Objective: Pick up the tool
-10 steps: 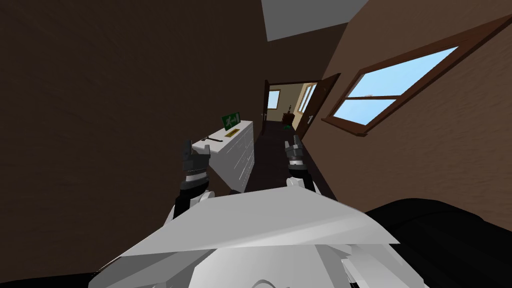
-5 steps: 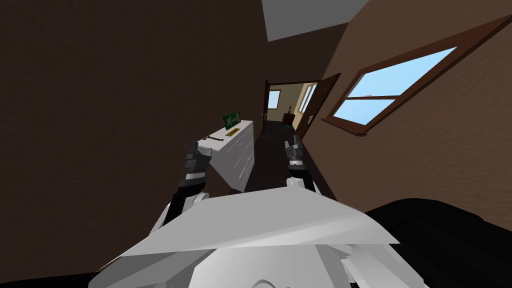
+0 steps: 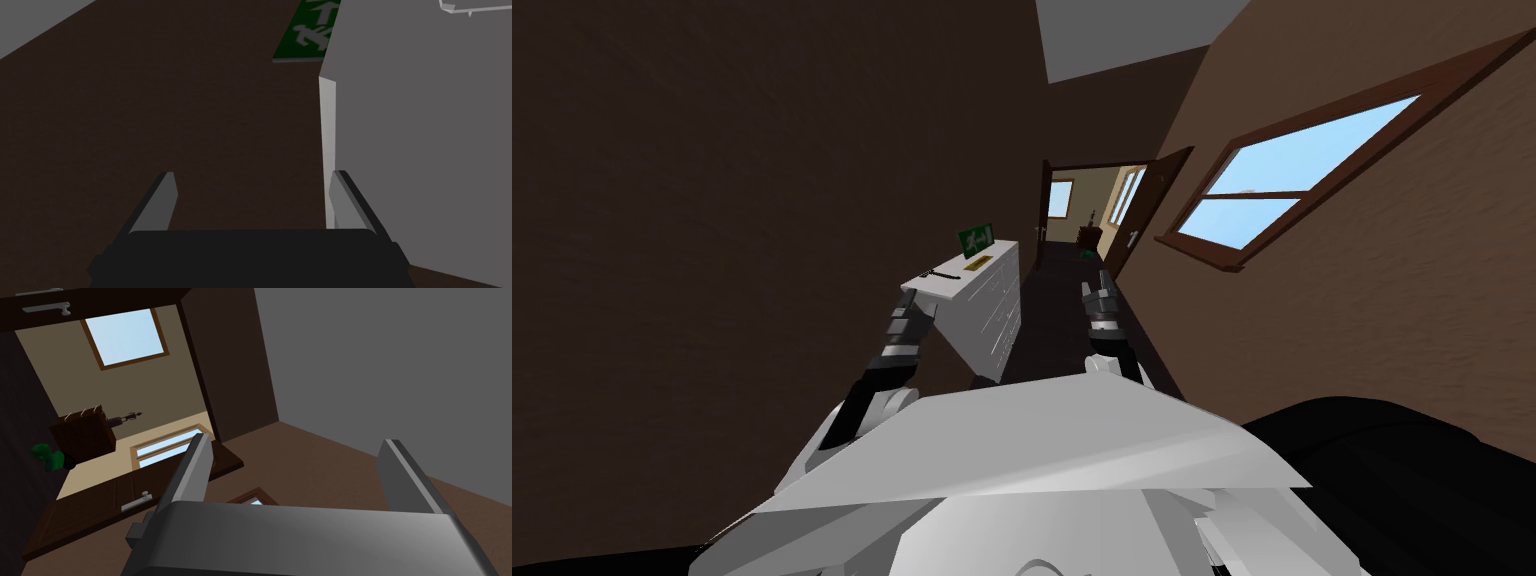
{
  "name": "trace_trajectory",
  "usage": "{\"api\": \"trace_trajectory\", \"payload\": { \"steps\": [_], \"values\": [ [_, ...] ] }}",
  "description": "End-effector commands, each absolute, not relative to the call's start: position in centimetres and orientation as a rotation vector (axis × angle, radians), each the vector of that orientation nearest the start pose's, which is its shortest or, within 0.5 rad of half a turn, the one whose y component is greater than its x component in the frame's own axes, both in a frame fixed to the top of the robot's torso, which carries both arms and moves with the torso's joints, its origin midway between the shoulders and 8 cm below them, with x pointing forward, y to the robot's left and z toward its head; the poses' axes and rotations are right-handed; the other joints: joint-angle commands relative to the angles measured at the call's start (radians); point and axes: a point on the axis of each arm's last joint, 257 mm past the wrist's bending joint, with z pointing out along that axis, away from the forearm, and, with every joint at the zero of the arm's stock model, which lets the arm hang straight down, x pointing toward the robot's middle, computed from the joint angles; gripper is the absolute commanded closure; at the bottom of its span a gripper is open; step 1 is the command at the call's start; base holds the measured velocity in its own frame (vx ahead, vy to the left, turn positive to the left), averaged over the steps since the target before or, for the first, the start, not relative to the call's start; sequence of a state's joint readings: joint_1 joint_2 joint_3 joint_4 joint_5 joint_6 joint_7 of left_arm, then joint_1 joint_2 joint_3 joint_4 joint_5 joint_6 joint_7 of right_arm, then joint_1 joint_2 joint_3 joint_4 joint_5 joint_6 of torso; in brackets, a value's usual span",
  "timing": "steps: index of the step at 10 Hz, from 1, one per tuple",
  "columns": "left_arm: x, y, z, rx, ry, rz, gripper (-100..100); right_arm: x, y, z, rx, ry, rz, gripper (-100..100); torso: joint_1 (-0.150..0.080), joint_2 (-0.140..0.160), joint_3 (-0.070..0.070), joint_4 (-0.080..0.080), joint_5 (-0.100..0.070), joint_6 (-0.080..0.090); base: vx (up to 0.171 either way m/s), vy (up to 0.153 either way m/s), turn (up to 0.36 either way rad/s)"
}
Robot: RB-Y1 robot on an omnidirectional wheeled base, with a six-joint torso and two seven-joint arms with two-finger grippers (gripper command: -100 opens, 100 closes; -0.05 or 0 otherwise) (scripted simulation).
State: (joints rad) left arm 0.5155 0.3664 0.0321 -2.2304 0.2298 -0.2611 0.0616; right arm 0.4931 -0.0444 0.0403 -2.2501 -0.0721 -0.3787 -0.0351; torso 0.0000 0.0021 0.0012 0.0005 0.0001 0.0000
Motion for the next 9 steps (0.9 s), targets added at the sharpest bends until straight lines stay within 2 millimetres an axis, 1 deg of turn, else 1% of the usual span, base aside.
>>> {"api": "trace_trajectory", "payload": {
  "steps": [1,2,3,4,5,6,7,8,9],
  "values": [
    [38.8,29.9,-5.5,-0.835,1.014,-1.338,-100,37.1,-27.2,-1.2,0.811,0.7,1.387,0,0.0,0.0,0.0,0.0,0.0,0.0,-0.012,-0.002,0.001],
    [39.3,30.9,-6.5,-0.866,1.058,-1.319,-100,37.1,-27.2,-1.2,0.811,0.7,1.387,0,0.0,-0.001,-0.001,0.0,0.0,0.0,-0.021,-0.002,0.008],
    [39.6,30.9,-7.1,-0.875,1.088,-1.304,-100,37.1,-27.2,-1.2,0.811,0.7,1.387,0,0.0,-0.001,-0.001,0.0,0.0,0.0,-0.026,-0.004,0.006],
    [40.0,32.0,-8.0,-0.908,1.12,-1.287,-100,37.1,-27.2,-1.2,0.811,0.7,1.387,0,0.0,-0.001,0.0,0.0,0.0,0.0,-0.035,-0.009,0.008],
    [40.3,32.1,-8.7,-0.913,1.162,-1.265,-100,37.1,-27.2,-1.2,0.811,0.7,1.387,0,0.0,0.0,0.0,0.0,0.0,0.0,-0.032,-0.007,0.004],
    [40.3,32.1,-8.8,-0.917,1.165,-1.263,-100,37.1,-27.2,-1.2,0.811,0.7,1.387,0,0.0,0.0,0.0,0.0,0.0,0.0,-0.015,-0.002,-0.001],
    [40.8,33.3,-9.7,-0.948,1.21,-1.236,-100,37.1,-27.2,-1.2,0.811,0.7,1.387,0,0.0,-0.001,0.0,0.0,0.0,0.0,-0.028,-0.003,0.003],
    [40.9,33.4,-10.3,-0.955,1.239,-1.219,-100,37.1,-27.2,-1.2,0.811,0.7,1.387,0,0.0,0.0,0.0,0.0,0.0,0.0,-0.028,-0.005,0.002],
    [40.9,33.4,-10.4,-0.958,1.242,-1.216,-100,37.1,-27.2,-1.2,0.811,0.7,1.387,0,0.0,0.0,0.0,0.0,0.0,0.0,-0.013,-0.003,0.001]
  ]
}}
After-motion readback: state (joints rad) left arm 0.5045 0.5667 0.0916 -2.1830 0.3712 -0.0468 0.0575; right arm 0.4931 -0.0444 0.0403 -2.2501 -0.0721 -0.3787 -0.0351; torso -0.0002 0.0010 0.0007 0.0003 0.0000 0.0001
